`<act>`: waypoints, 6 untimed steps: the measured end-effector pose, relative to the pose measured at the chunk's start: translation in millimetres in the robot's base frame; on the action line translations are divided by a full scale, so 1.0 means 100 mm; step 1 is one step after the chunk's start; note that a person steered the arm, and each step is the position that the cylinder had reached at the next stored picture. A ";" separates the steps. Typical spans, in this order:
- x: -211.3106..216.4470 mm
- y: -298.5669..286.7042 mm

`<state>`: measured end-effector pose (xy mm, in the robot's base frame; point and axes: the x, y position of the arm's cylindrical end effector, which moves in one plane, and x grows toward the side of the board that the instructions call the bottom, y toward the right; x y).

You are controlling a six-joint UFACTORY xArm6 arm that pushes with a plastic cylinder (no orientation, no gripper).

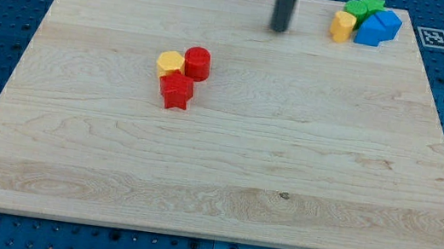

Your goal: Separate the red blocks from the yellow hexagon

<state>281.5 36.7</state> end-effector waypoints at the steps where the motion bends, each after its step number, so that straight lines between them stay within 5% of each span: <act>1: 0.42 -0.73; 6: 1.69 -1.32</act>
